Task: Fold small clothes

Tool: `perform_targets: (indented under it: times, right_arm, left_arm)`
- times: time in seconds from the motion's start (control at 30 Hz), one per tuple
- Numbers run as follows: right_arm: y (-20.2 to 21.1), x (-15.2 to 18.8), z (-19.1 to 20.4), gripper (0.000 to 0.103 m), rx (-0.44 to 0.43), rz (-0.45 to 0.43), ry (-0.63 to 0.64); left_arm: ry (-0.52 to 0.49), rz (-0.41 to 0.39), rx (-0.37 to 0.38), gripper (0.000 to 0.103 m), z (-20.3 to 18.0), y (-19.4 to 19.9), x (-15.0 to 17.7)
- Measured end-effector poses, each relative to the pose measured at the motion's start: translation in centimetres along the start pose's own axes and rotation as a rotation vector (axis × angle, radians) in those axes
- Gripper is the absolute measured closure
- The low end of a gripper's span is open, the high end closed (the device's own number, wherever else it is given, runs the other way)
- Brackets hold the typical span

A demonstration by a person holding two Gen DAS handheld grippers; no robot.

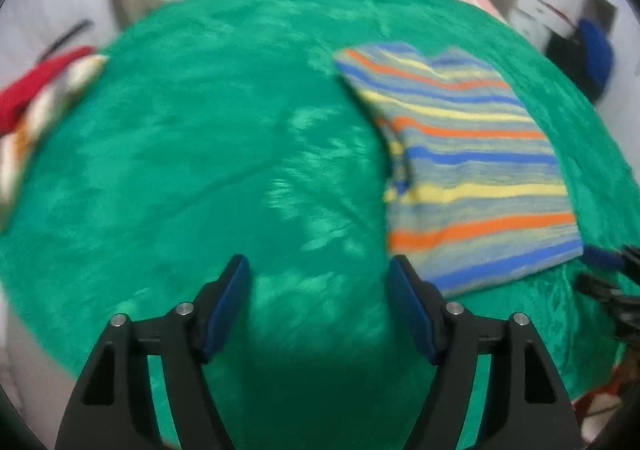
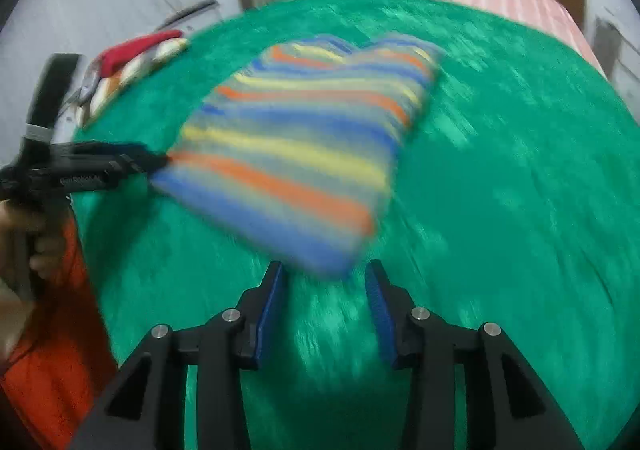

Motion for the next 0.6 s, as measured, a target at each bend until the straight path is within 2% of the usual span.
perform_targets:
  times: [0.03, 0.07, 0.1, 0.13, 0.2, 0.27, 0.4, 0.5, 0.6]
  right_arm:
    - [1.4, 0.5, -0.3, 0.061, -0.022, -0.029, -0.044]
    - [2.7, 0.8, -0.4, 0.059, -0.021, -0.061, -0.062]
    - [3.4, 1.0, -0.6, 0.046, -0.012, -0.086, -0.068]
    - [4.4, 1.1, -0.7, 0.029, 0.009, -0.125, -0.073]
    - [6.5, 1.6, -0.9, 0.019, 0.052, -0.223, -0.089]
    - [7.6, 1.7, -0.9, 0.019, 0.087, -0.254, -0.102]
    - [8.5, 2.0, -0.9, 0.018, 0.114, -0.241, -0.109]
    - [8.8, 2.1, -1.1, 0.011, 0.143, -0.245, -0.119]
    - [9.0, 2.3, -1.0, 0.010, 0.170, -0.249, -0.123]
  left_arm:
    - [-0.002, -0.028, -0.012, 0.019, -0.1, 1.2, 0.2]
    - [-0.004, -0.051, -0.024, 0.011, -0.2, 1.9, 0.3]
    - [-0.004, -0.073, -0.045, 0.005, -0.4, 2.6, 0.3]
    - [-0.005, -0.091, -0.061, 0.005, -0.4, 3.1, 0.3]
    - [-0.011, -0.119, -0.088, 0.003, -0.9, 4.0, 0.4]
    - [-0.015, -0.132, -0.092, 0.003, -1.5, 4.4, 0.5]
    - [-0.028, -0.160, -0.095, 0.003, -2.4, 5.3, 0.6]
    - [-0.024, -0.187, -0.092, 0.003, -2.6, 6.5, 1.1]
    - [-0.023, -0.211, -0.100, 0.003, -3.0, 7.1, 1.1]
Point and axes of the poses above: each gripper's, at about its wrist camera, not at the fingertips, and y roughly against the way its jaws point, z to its left, x to its underside, the point moved 6 cm from there along -y, roughly the way its jaws point, and after that the axes turned 5 degrees about z, right-handed, at the moved point
